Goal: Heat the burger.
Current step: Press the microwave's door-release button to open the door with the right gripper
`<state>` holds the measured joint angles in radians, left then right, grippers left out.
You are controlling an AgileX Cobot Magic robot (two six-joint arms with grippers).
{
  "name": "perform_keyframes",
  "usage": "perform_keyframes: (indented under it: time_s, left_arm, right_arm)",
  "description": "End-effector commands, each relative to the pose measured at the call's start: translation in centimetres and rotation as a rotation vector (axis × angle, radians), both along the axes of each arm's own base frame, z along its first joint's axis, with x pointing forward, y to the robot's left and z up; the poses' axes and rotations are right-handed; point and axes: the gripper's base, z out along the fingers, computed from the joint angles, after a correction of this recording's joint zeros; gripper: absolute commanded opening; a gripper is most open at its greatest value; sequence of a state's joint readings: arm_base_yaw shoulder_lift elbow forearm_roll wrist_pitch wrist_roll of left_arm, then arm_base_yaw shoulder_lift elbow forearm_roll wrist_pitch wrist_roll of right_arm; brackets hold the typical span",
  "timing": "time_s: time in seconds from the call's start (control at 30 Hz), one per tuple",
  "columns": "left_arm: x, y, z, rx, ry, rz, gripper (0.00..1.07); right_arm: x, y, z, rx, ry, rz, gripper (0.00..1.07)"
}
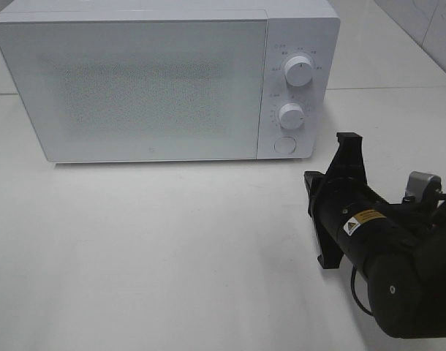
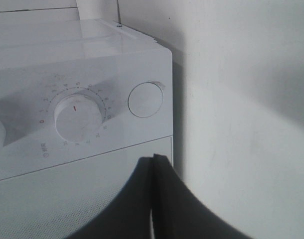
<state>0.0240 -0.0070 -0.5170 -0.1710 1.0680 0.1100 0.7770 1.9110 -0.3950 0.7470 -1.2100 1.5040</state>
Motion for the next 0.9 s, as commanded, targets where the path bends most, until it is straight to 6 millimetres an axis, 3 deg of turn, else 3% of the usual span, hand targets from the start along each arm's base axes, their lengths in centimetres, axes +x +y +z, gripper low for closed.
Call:
perform_keyframes:
  time_s: [0.03, 0.67, 0.9]
  left_arm:
    - [-0.1, -0.1, -0.1, -0.01, -0.003, -0.002, 0.96]
    - [-0.1, -0.1, -0.1, -0.01, -0.003, -0.002, 0.96]
    - [-0.1, -0.1, -0.1, -0.01, -0.003, -0.002, 0.96]
  right_arm:
    - [1.0, -0.2, 0.4, 0.005, -0.032, -0.007, 0.0]
    - [6.4, 0.8, -1.6, -0.047, -0.007, 0.021, 0.0]
    - [7.3, 1.7, -2.3, -0.041, 0.02, 0.035, 0.0]
